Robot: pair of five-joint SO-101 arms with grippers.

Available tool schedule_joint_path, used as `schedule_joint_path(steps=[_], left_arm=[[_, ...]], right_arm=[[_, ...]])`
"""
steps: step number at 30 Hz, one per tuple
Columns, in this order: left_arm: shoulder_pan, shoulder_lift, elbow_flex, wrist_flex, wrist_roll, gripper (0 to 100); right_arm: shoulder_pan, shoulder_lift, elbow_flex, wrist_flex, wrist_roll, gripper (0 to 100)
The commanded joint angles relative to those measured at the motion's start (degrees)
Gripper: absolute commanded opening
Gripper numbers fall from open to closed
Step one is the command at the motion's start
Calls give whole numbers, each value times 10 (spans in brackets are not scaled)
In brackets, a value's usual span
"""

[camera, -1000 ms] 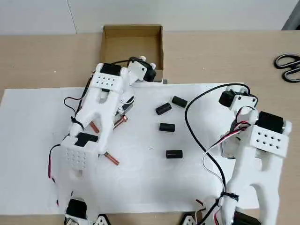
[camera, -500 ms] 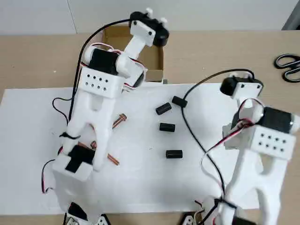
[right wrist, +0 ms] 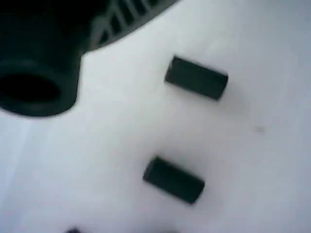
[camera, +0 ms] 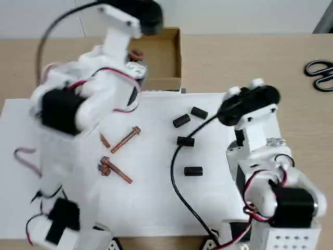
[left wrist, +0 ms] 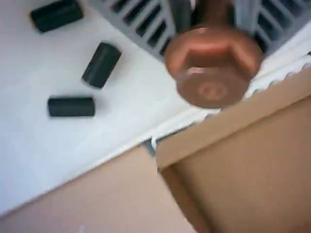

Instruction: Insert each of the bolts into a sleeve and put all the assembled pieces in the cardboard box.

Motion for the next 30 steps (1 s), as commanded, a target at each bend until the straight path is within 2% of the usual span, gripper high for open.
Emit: schedule_joint_path(steps=[1, 6, 9, 15, 20, 26, 30], left_arm=[[2, -91, 56, 11, 41, 5], [2, -209, 244, 8, 97, 5], [1, -292, 365, -30, 138, 5], [-49, -479, 639, -216, 161, 5], [-54, -651, 860, -359, 162, 5], [-54, -865, 1085, -502, 163, 5], [-51, -982, 1191, -572, 163, 5]], right_arm=[[-4, -33, 33, -58, -59, 2], [-5, -85, 133, -122, -70, 2], [-19, -127, 207, -175, -66, 2], [-96, -241, 352, -267, -65, 2], [-139, -330, 456, -313, -65, 2], [-169, -421, 561, -360, -65, 2], [-211, -445, 616, -391, -65, 2]])
